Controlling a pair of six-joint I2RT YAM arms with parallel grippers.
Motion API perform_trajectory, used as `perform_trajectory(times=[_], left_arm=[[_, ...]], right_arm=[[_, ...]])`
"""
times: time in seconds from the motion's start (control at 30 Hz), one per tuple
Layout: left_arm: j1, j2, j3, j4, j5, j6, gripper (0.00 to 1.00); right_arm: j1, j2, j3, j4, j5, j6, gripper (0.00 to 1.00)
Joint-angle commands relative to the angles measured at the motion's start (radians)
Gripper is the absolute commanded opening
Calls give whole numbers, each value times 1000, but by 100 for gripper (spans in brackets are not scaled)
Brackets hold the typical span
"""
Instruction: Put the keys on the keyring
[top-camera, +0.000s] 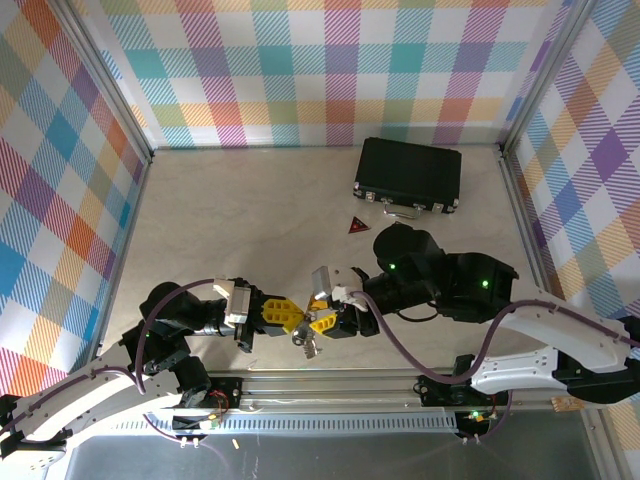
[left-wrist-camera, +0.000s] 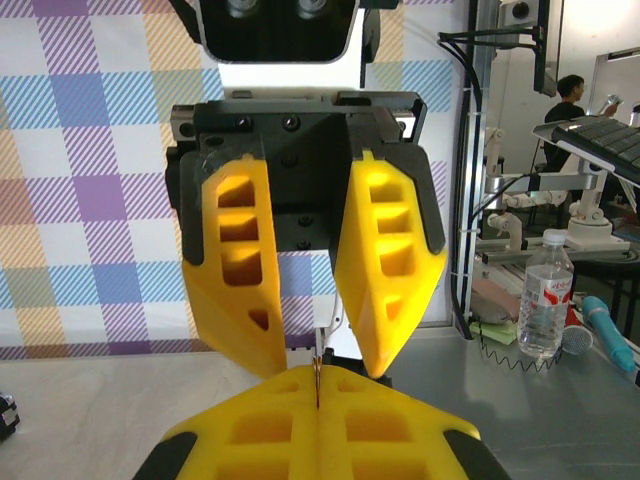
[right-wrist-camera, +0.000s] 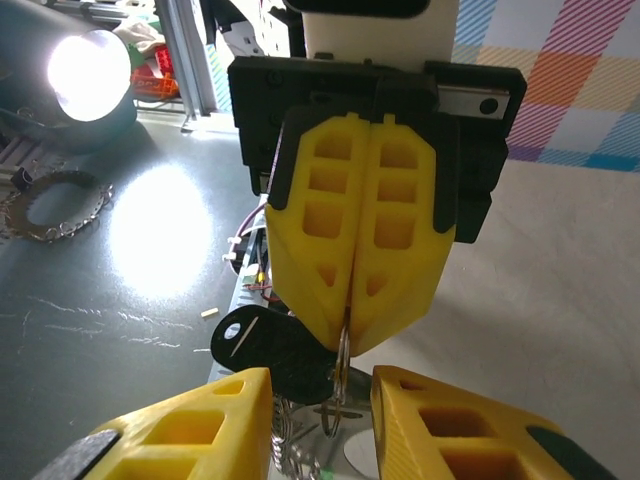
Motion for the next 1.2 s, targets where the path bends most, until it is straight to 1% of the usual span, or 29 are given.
perform_trajectory(times=[0.0, 0.13, 0.27, 0.4, 0.43, 0.47, 0.57, 0.67, 0.73, 0.77, 0.8, 0.9, 1.07, 1.13, 1.17], left_arm=[[-4, -4, -1, 75, 14, -17, 0], [-4, -5, -1, 70, 14, -16, 0], [-4, -5, -2, 70, 13, -14, 0], [-4, 2, -3, 51, 4, -5, 0], [-4, 3, 1, 33, -2, 4, 0], [-3, 3, 10, 0, -19, 18, 0], [-4, 7, 59, -185, -96, 91, 1], [-2, 32, 129, -366, -159, 172, 17], [-3, 66, 173, -462, -189, 217, 21], [-4, 86, 194, -531, -193, 237, 22], [-4, 102, 206, -557, -193, 247, 22], [-4, 133, 223, -578, -187, 262, 24], [-4, 152, 213, -541, -169, 267, 26], [-4, 160, 213, -534, -167, 266, 26], [-4, 163, 213, -530, -167, 266, 22]], right_arm=[[3, 3, -10, 41, 19, 21, 32], [2, 14, -11, 44, 33, 22, 28], [3, 20, -14, 43, 51, 17, 13], [2, 31, -3, 15, 88, 2, 1], [3, 34, 5, -2, 100, -7, 0], [4, 40, 20, -30, 115, -23, 0], [3, 61, 65, -129, 158, -88, 0], [4, 98, 120, -240, 165, -171, 0], [4, 126, 164, -299, 162, -195, 0], [4, 138, 187, -320, 158, -204, 0], [4, 146, 201, -335, 154, -208, 0], [4, 163, 222, -351, 147, -217, 0], [4, 165, 226, -338, 143, -216, 0], [4, 166, 227, -331, 136, -215, 0], [3, 168, 226, -329, 131, -214, 0]])
